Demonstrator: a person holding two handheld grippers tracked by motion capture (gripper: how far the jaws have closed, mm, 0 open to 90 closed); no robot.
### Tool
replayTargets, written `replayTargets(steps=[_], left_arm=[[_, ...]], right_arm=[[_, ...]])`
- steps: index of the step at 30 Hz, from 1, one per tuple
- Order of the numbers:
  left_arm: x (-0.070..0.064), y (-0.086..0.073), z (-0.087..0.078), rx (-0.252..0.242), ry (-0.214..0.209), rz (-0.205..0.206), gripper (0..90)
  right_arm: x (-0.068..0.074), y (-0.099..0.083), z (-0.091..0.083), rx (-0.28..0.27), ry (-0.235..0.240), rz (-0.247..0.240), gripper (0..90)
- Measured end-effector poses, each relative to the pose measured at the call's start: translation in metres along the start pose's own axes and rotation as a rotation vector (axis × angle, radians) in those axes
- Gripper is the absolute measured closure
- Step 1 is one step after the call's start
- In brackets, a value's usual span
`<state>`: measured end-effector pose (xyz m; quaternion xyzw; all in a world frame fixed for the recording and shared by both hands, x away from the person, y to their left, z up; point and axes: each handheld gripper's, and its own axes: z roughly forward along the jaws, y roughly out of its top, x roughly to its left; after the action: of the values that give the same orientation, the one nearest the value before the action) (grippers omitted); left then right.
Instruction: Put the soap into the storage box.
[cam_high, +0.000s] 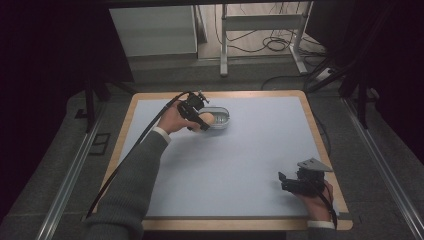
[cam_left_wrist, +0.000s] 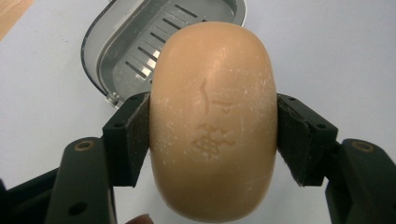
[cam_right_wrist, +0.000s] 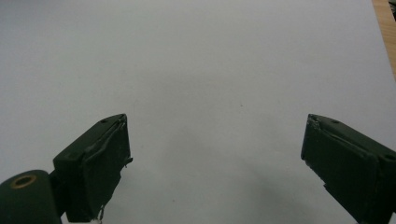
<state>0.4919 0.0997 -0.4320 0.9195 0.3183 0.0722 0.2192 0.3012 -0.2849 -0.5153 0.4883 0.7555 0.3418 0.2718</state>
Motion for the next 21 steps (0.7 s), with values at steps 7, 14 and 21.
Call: replayTargets(steps=[7,14,21], left_arm=[[0.002,0.008,0.005,0.005,-0.002,0.011,32.9],[0.002,0.017,0.007,0.006,-0.007,0.018,32.9],[0.004,0.022,0.009,0.017,-0.004,0.026,32.9]], right_arm=[[0.0,0.0,0.0,-0.002,0.0,0.0,7.9],[-0.001,-0.001,0.0,0.002,-0.002,0.003,7.9],[-0.003,-0.001,-0.001,0.001,-0.003,0.006,7.9]])
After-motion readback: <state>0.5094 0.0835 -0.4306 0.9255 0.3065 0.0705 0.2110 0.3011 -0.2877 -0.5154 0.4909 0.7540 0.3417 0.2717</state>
